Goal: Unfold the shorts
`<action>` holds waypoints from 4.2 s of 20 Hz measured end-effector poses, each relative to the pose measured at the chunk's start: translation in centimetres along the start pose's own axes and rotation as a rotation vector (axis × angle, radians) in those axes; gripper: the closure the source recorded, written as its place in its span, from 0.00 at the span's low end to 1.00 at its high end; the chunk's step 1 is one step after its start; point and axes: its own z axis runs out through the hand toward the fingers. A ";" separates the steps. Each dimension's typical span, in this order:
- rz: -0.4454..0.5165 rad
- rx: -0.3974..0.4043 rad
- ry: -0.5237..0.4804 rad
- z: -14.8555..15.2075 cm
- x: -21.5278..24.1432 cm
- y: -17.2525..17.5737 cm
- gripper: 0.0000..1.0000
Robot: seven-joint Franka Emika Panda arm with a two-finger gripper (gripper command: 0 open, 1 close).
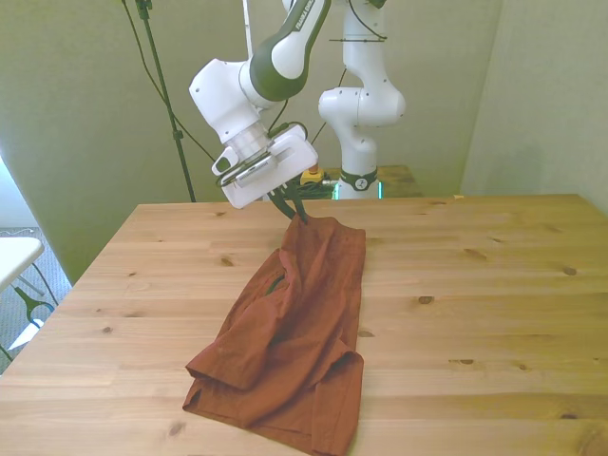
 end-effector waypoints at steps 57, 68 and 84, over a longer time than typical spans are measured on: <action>0.613 -0.052 0.417 6.4 13.1 -14.6 1.00; 0.658 -0.032 0.408 6.3 14.2 -13.1 1.00; 0.647 -0.001 0.341 6.6 14.3 -12.2 1.00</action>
